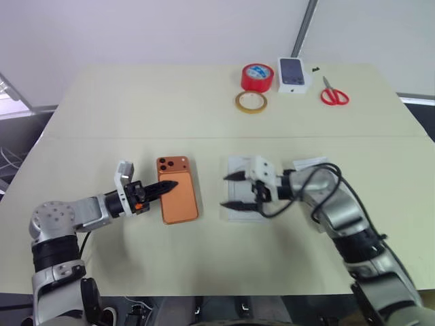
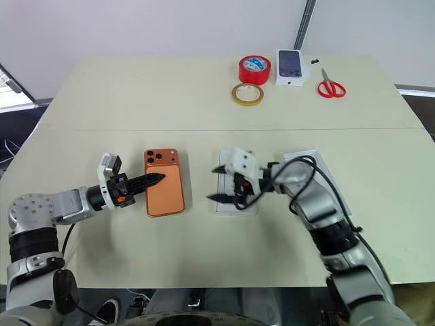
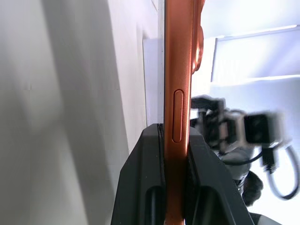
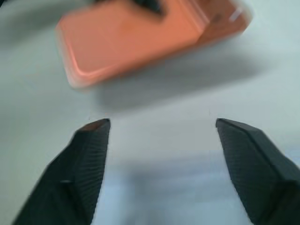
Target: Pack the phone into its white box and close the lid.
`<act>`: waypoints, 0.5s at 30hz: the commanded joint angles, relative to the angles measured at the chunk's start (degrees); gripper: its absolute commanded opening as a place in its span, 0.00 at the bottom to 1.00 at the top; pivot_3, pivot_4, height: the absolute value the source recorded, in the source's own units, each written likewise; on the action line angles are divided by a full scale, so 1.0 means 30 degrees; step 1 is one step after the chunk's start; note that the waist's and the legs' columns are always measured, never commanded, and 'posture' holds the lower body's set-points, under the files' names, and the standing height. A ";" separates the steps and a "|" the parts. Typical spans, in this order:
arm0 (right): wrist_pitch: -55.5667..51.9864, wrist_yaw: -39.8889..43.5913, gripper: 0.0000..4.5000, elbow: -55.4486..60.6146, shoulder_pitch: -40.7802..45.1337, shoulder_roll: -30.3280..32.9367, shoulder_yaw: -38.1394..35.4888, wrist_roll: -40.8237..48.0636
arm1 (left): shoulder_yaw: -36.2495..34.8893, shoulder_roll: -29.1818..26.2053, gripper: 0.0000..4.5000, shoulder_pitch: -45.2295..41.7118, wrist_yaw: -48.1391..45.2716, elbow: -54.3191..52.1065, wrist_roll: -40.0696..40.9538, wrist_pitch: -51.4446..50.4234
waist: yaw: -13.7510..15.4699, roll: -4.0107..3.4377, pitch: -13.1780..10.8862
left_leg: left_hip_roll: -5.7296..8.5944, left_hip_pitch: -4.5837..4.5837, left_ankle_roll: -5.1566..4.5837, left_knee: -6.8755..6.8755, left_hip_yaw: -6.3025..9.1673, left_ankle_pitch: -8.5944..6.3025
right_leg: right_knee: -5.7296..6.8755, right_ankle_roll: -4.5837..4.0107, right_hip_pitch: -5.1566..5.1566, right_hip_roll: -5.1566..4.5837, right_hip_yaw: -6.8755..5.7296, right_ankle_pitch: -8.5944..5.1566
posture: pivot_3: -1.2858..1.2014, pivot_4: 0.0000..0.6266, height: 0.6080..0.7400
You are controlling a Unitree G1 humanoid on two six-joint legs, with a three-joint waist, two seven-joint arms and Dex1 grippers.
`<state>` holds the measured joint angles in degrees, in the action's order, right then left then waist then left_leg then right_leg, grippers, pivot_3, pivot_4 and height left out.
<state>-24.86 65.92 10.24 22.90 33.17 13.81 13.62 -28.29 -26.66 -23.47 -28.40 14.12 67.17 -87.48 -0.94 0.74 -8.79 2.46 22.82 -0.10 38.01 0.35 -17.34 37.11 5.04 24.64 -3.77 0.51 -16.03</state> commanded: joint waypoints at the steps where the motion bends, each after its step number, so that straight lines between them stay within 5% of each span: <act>1: 0.0499 0.0293 0.77 0.2499 -0.1059 0.1372 -0.0900 0.0469 | -0.0256 -0.0031 0.00 -0.0636 -0.0128 -0.0742 0.0557 -0.0106 | -0.0005 0.0005 -0.0004 | -0.0004 0.0002 0.0009 0.0000 0.0000 0.0005 | 0.0000 0.0000 0.0002 0.0003 0.0000 0.0000 | 0.52 0.24 1.00; 4: 0.1237 0.0196 0.72 0.3470 -0.2480 0.2360 -0.1239 0.0421 | -0.0189 0.0029 0.00 -0.0948 -0.0067 -0.0657 0.0398 0.0067 | 0.0124 0.0025 -0.0016 | -0.0003 -0.0004 0.0029 0.0004 0.0003 0.0018 | -0.0002 0.0000 -0.0017 0.0003 -0.0001 0.0000 | 0.52 0.24 1.00; 8: 0.2350 -0.0431 0.38 0.4200 -0.4077 0.3005 -0.1551 0.0016 | 0.0062 0.0200 0.00 -0.1203 -0.0021 -0.0604 0.0257 0.0080 | 0.0152 0.0057 -0.0037 | -0.0004 -0.0032 -0.0058 0.0023 0.0009 -0.0027 | 0.0015 -0.0014 -0.0054 0.0002 0.0000 0.0010 | 0.52 0.24 1.00; 15: 0.4634 -0.1683 0.38 0.3278 -0.4987 0.3119 -0.1022 -0.1852 | 0.0391 0.0325 0.00 -0.1524 0.0042 -0.0483 0.0106 -0.0071 | 0.0149 0.0073 -0.0048 | -0.0010 -0.0087 -0.0035 0.0030 0.0014 -0.0011 | 0.0050 -0.0028 -0.0080 0.0004 -0.0001 0.0020 | 0.52 0.24 1.00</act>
<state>-13.08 61.86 19.88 8.11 42.76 10.96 8.67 -26.86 -25.57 -26.63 -27.49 13.65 66.67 -87.30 -0.49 0.96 -8.93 2.43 22.56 -0.20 38.11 0.40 -17.37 37.26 4.96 24.40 -3.76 0.51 -15.97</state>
